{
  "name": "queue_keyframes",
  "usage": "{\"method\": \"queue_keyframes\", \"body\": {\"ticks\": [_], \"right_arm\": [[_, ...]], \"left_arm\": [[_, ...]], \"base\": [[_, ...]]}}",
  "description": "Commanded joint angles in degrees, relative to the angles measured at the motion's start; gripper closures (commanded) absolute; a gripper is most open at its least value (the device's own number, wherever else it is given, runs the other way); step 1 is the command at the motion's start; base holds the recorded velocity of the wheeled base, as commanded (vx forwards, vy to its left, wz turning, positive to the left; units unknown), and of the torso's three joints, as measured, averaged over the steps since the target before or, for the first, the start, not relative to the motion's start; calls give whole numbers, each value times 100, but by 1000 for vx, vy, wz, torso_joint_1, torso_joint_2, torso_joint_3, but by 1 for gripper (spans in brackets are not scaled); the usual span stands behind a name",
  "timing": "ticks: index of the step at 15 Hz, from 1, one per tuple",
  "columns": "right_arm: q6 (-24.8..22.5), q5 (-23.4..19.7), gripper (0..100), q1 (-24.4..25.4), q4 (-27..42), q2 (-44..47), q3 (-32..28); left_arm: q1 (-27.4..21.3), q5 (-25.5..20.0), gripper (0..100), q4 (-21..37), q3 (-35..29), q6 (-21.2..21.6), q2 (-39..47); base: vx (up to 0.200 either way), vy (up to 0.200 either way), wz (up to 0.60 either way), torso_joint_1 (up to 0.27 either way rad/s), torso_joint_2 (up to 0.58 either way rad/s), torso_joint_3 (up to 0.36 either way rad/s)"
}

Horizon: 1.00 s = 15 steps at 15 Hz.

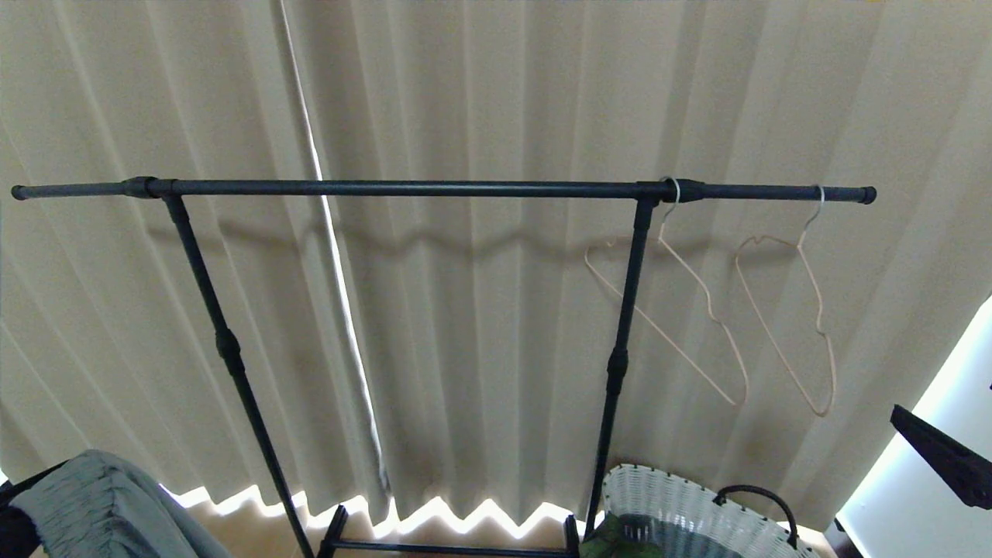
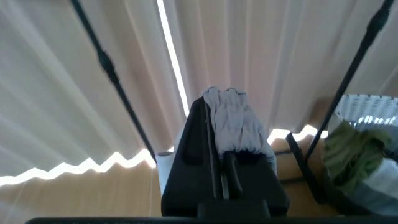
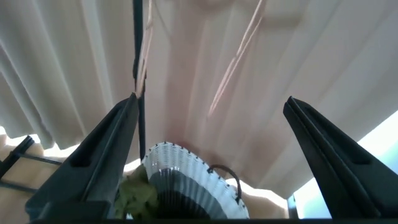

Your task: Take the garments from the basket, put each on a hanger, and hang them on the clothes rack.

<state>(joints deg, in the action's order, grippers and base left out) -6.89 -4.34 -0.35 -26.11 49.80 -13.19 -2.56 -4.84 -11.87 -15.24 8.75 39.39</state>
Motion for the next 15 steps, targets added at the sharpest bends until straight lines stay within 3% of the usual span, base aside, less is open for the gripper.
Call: {"method": "queue_keyframes", "body": {"ticks": [1, 2, 5, 8, 9, 10, 11, 12, 15], "right_arm": [[3, 38, 0, 18, 203, -251, 168], [3, 47, 0, -26, 300, -225, 97], [3, 30, 0, -237, 1152, 311, -887], [82, 38, 0, -343, 1776, 1383, -1827], [126, 56, 0, -369, 1776, 1665, -1986], [267, 399, 0, -343, 1724, 2333, -2302], [284, 452, 0, -343, 1715, 2394, -2328], [487, 891, 0, -272, 1513, 3141, -2627], [724, 1058, 0, -167, 1196, 3730, -2865]], "left_arm": [[-25, 1, 100, 1, 126, 12, -10], [-69, 1, 100, 1, 144, 30, -1], [-298, 1, 100, 1, 153, 48, 8], [-306, 1, 100, 1, 162, 48, -1], [-306, 1, 100, 1, 162, 48, -1], [-306, 1, 100, 1, 170, 48, -1], [-306, 1, 100, 1, 170, 48, -1], [-306, 1, 100, 1, 162, 56, -10], [-315, 1, 100, 1, 170, 56, -10]], "base": [[0, 0, 0, 0, 0, 0], [0, 0, 0, 0, 0, 0], [0, 0, 0, 0, 0, 0], [0, 0, 0, 0, 0, 0], [0, 0, 0, 0, 0, 0], [0, 0, 0, 0, 0, 0], [0, 0, 0, 0, 0, 0], [0, 0, 0, 0, 0, 0], [0, 0, 0, 0, 0, 0]]}}
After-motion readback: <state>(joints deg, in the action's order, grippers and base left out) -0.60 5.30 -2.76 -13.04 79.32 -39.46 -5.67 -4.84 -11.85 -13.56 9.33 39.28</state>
